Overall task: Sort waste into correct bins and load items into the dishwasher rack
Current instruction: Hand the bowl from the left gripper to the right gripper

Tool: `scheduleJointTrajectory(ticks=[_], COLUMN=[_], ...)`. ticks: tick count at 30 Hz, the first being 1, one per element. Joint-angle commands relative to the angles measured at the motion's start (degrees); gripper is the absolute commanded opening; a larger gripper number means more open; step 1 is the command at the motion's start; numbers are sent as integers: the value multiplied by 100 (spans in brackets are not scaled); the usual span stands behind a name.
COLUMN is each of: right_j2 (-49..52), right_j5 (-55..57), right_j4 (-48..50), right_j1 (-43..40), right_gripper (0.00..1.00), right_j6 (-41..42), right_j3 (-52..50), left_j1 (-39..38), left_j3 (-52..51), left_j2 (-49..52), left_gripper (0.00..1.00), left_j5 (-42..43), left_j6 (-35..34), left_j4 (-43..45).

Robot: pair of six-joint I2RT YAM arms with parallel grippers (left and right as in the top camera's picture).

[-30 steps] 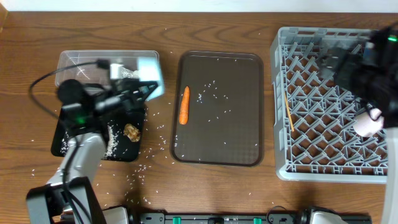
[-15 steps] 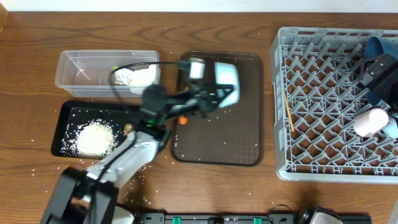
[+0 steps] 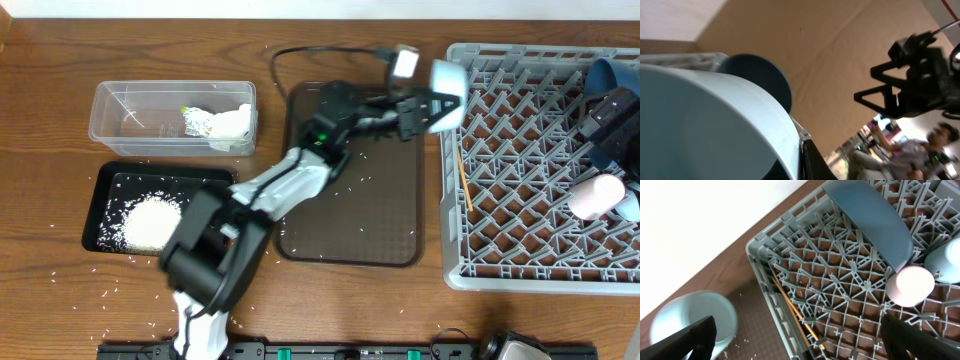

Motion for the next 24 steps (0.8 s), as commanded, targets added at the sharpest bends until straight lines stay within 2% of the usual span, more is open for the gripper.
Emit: scheduleJointTrajectory(ticks=[1,10,24], right_j2=[0,7,48], right_j5=[-22,55,87], right_j4=[-7,-181,-282], right_j1=[-48,-48,-46], right_gripper=[99,99,99], right_j6=[66,48,48], right_j3=[72,70,68], left_j1=[-223,-555,-568], left_j3=[686,999,997], left_j2=[494,1189,1322], left_gripper=[6,6,6], left_j5=[310,199,221], left_j6=[-177,-313,-332], left_j4=[63,68,15])
